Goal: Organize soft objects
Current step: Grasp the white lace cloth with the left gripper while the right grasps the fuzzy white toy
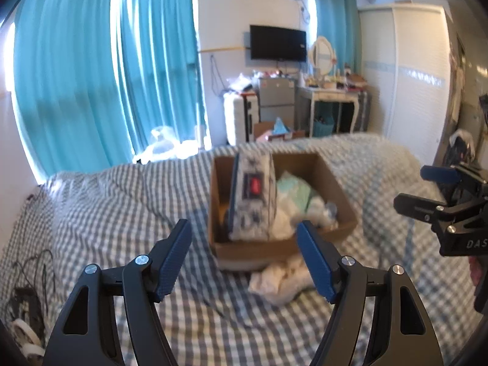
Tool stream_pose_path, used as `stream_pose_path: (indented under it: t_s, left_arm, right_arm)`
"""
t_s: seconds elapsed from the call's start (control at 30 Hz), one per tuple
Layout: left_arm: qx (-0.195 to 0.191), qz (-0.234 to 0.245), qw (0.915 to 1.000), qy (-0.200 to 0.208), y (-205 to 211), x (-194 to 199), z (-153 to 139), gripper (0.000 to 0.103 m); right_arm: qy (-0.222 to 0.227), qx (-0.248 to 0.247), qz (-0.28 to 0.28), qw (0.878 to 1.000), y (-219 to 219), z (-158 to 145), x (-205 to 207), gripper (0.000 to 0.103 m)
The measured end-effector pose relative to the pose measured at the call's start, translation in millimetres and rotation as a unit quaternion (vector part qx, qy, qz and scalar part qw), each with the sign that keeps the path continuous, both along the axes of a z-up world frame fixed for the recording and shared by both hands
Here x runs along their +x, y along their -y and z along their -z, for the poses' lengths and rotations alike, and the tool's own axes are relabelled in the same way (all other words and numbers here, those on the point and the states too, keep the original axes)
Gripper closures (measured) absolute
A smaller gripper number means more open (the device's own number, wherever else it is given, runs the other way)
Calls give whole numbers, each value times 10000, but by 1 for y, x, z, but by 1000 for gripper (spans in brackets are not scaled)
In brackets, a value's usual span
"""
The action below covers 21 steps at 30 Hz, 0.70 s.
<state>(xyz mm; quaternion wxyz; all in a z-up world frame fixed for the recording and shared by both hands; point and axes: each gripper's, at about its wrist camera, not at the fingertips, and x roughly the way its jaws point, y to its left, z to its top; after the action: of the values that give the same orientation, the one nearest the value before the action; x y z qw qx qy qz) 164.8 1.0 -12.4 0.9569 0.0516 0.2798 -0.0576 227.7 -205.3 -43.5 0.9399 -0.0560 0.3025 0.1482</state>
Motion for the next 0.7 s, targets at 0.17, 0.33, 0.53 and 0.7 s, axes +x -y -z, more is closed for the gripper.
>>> stream_pose_path:
  t_s: [0.17,0.33,0.53,0.7]
  left_arm:
    - [0,139,9991,-400,12,7,49,31]
    - [169,130,9966,-791,23,21,94,31]
    - [111,405,9936,-1046,29,30,115,31]
    - [117,581,9898,-1296,43,44,130,32]
  right_arm:
    - [-328,32,-10,9995,-12,47,6,10]
    - [-459,15,79,9989,-16,88,19,10]
    - [-799,-30,267,9964,-11,114,38,10]
    - [-1115,118,473,9926,-4,128,45,10]
